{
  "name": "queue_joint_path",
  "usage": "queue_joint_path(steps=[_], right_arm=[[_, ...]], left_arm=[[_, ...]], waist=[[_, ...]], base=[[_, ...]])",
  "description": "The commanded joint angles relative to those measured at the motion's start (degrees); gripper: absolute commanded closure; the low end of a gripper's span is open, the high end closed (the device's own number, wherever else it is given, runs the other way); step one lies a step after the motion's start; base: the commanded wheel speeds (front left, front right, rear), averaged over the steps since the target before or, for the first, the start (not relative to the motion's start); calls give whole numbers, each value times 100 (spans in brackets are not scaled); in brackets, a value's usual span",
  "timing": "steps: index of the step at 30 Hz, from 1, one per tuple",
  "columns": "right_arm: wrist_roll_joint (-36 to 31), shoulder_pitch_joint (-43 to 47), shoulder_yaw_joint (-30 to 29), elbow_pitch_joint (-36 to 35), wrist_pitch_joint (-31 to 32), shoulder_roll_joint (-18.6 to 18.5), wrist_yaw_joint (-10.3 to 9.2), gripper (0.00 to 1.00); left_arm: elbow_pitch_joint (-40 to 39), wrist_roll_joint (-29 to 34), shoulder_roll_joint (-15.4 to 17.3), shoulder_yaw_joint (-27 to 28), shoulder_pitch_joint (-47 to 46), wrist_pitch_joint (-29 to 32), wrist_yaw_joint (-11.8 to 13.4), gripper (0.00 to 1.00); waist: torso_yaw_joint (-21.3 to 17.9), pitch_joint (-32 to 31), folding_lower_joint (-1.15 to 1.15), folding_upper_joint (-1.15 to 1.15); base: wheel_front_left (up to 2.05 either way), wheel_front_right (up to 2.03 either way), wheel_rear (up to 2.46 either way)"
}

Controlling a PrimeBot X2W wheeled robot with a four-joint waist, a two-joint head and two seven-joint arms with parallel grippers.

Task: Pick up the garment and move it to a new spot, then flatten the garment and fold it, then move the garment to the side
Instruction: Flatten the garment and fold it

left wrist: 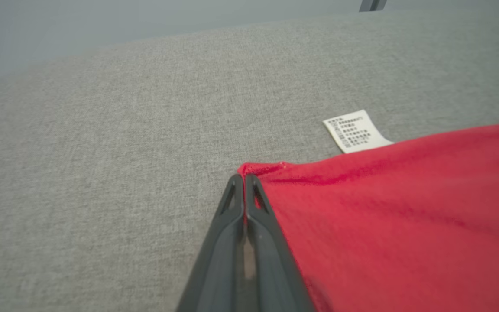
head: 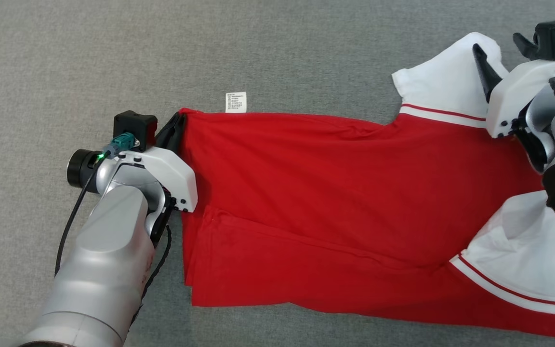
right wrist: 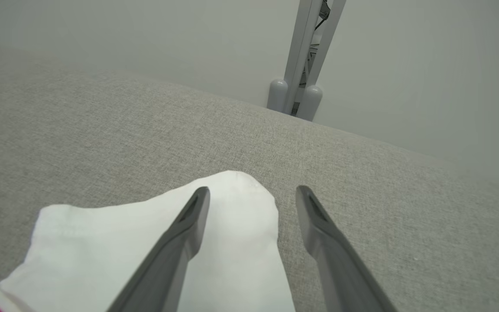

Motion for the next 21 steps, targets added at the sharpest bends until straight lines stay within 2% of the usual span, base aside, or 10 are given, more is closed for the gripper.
queue_joint_path(steps=[1, 5, 10, 11, 12, 14, 21], right_arm=[[8, -125, 28, 80, 54, -50, -2, 0], [-67, -416, 20, 491, 172, -206, -2, 0], [-112, -628, -29, 913, 388, -211, -2, 0], [-121, -646, -30, 961, 419, -208, -2, 11], [-125, -651, -30, 1004, 460, -203, -2, 33], [-124, -662, -32, 1068, 478, -202, -2, 100], [-201, -856, -145, 1102, 38, -306, -2, 100]], left_arm=[[-76, -114, 54, -77, 34, -32, 53, 100], [-380, -515, 54, -547, 98, -71, 181, 100], [-612, -956, 51, -1080, 99, -75, 385, 100], [-635, -1032, 51, -1164, 83, -79, 423, 100], [-649, -1110, 49, -1246, 66, -84, 462, 100], [-665, -1221, 44, -1386, 35, -92, 524, 100], [-648, -1453, 38, -1613, -133, -130, 726, 100]], waist=[[165, 133, 0, 0], [330, 258, 0, 0], [442, 335, 0, 0], [449, 350, 0, 0], [453, 359, 0, 0], [453, 363, 0, 0], [376, 305, 0, 0]], base=[[0, 0, 0], [0, 0, 0], [0, 0, 0], [0, 0, 0], [0, 0, 0], [0, 0, 0], [0, 0, 0]])
